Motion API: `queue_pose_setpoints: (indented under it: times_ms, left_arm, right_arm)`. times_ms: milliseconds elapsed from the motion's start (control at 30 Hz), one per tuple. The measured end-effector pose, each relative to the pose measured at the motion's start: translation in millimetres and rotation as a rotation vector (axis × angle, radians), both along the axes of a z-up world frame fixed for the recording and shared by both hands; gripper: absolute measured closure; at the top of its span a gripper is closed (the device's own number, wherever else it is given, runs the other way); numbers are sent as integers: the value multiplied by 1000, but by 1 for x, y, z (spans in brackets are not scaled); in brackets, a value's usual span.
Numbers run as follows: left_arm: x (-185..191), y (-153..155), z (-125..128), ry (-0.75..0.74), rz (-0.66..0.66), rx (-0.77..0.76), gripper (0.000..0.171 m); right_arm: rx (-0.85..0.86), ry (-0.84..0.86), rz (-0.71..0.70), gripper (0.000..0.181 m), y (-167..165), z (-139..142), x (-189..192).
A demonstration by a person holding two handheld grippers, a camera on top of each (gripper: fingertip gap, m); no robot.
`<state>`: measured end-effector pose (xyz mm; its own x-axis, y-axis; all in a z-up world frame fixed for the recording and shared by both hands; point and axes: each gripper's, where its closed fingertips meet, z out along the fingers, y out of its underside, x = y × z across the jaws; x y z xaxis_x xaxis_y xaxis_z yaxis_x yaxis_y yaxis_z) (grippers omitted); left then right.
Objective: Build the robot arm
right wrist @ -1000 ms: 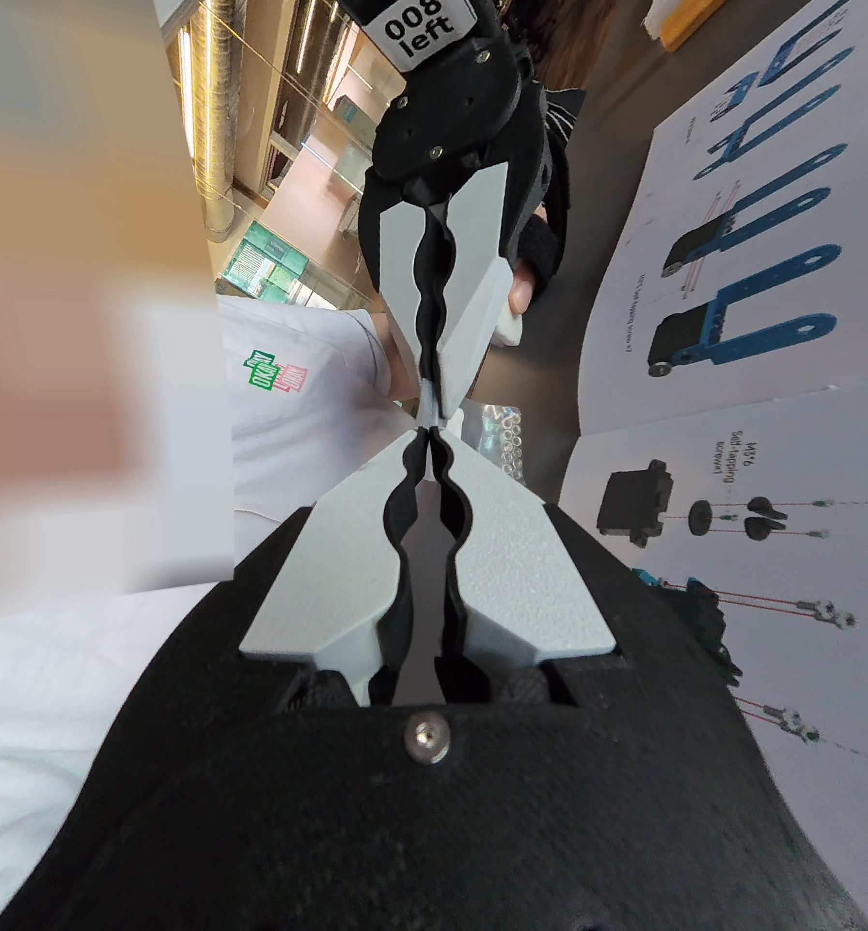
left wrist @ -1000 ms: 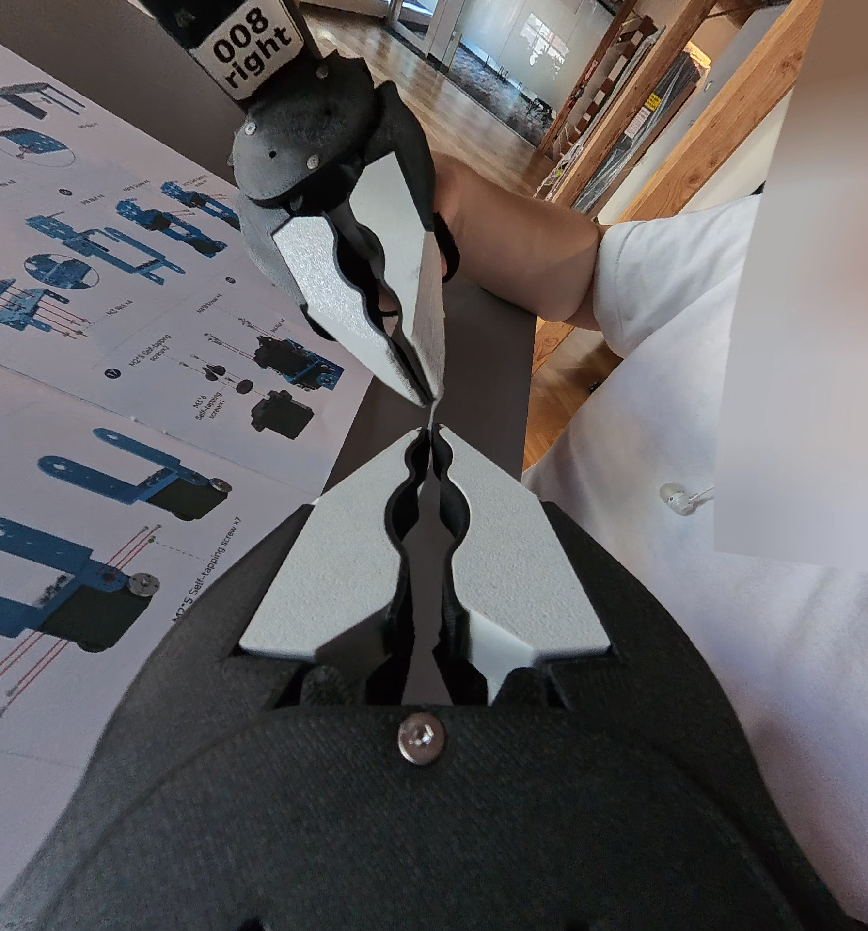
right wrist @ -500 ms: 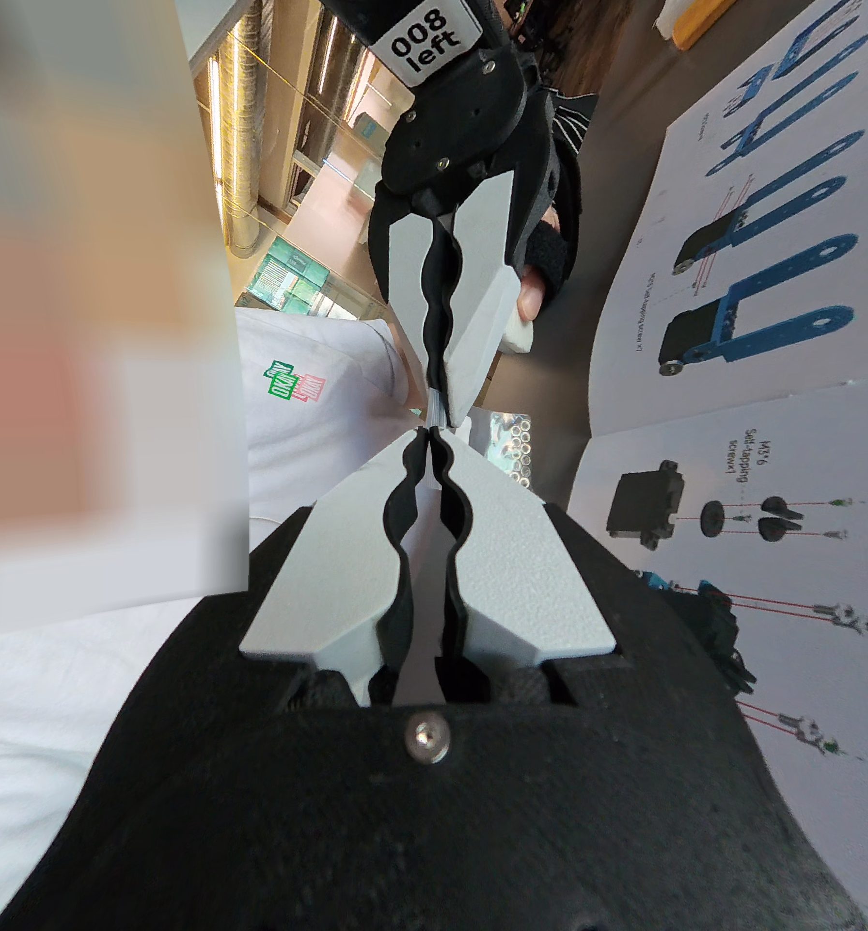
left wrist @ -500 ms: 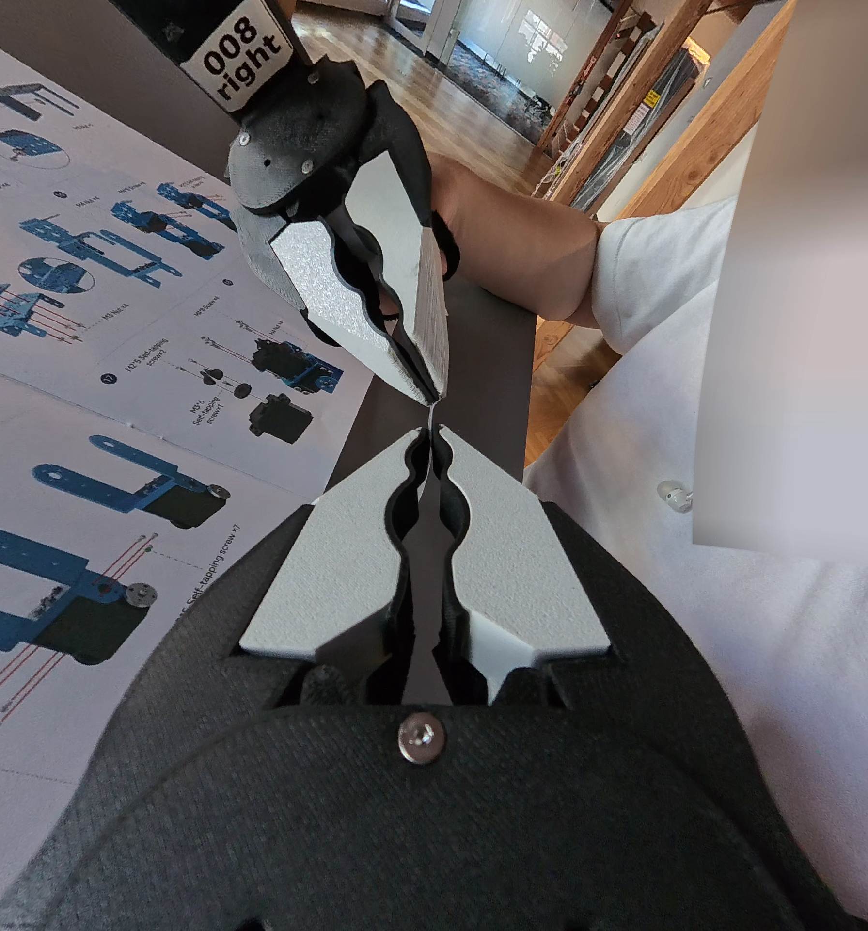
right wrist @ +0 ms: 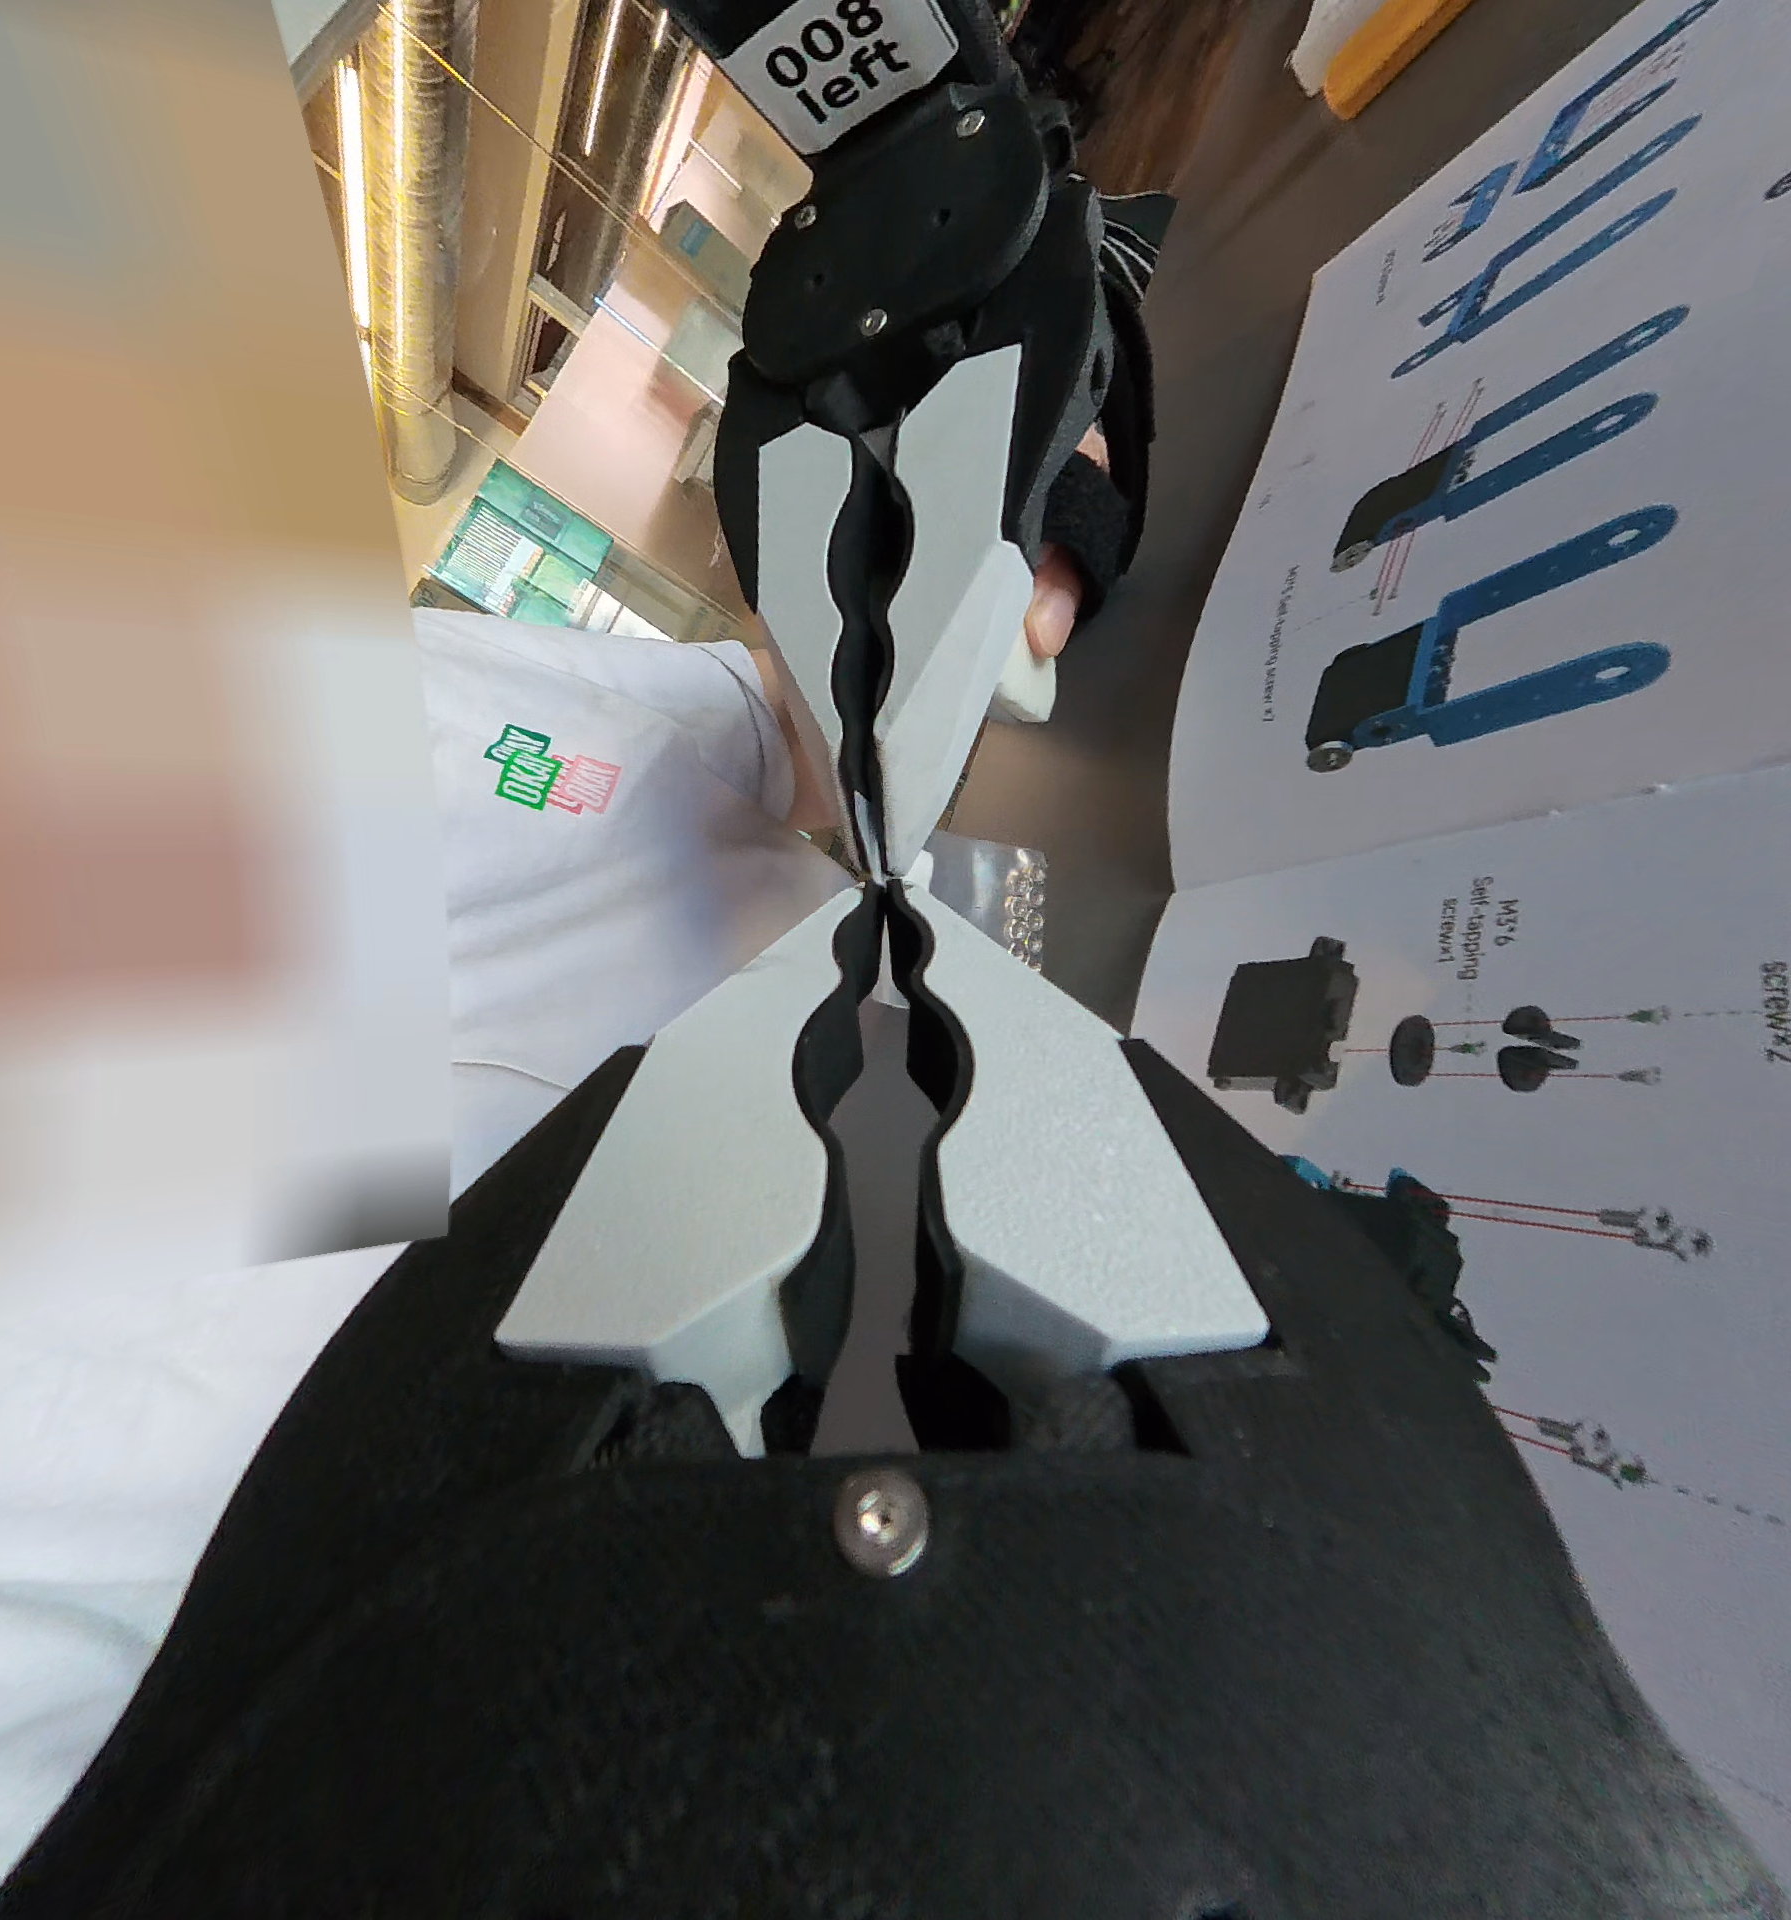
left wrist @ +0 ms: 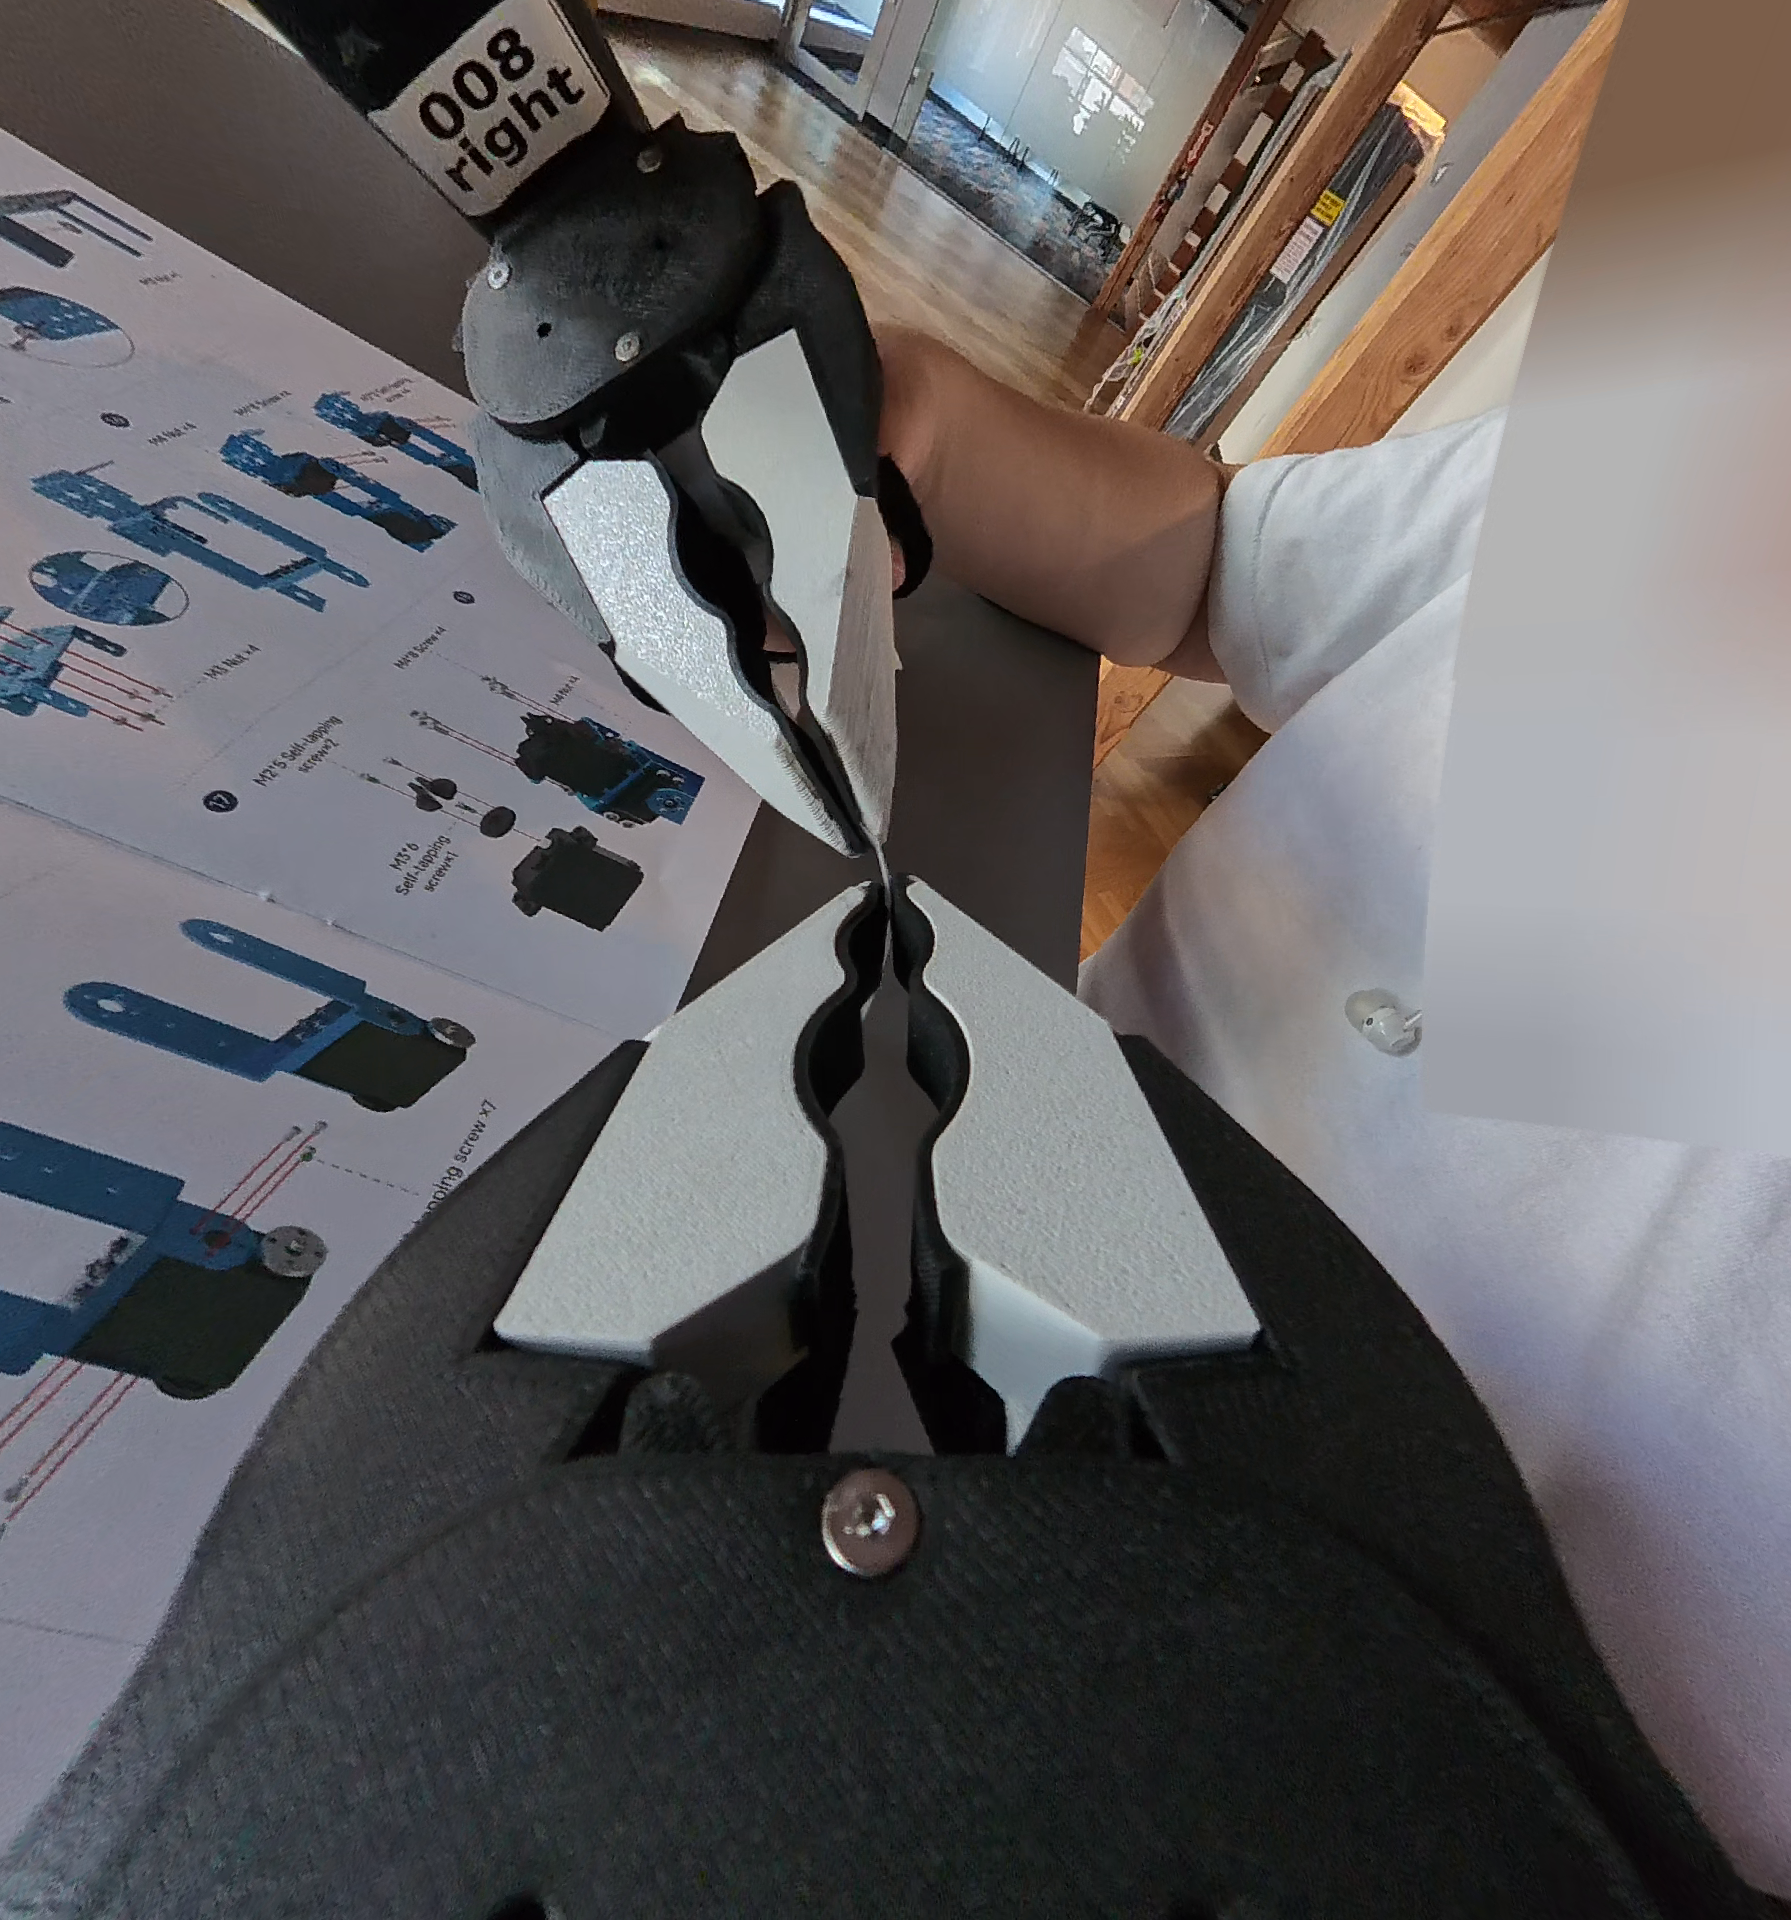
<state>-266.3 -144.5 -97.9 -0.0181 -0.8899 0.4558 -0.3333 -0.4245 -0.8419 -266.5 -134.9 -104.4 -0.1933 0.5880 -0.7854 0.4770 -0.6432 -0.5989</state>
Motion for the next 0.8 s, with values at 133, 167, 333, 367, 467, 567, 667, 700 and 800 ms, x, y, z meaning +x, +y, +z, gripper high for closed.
queue_pose_setpoints:
  times_ms: [133,167,333,367,467,567,667,700,800]
  left_arm:
    - [0,-1,0,0,-7,-3,171]
    - [0,-1,0,-2,-6,-4,171]
    - [1,0,1,-12,-4,-3,171]
    - [1,-1,2,-18,-5,6,171]
    - [1,-3,5,-30,-14,41,171]
    - [1,-5,6,-35,-15,81,171]
    - [2,-8,7,-39,-20,107,171]
    - [2,-9,8,-44,-25,109,171]
    - [2,-9,8,-43,-26,106,171]
  right_arm:
    - [-3,-1,16,181,-3,-4,-1]
    - [0,2,20,181,-4,-4,-2]
    - [25,10,30,181,-6,-3,-3]
    - [18,14,23,180,-4,-3,-4]
    - [-36,59,1,181,2,5,-2]
    - [-59,77,-2,181,3,10,-1]
    - [-47,80,38,181,-5,12,1]
    - [-35,69,46,181,-8,10,0]
    - [-3,51,51,181,-10,8,0]
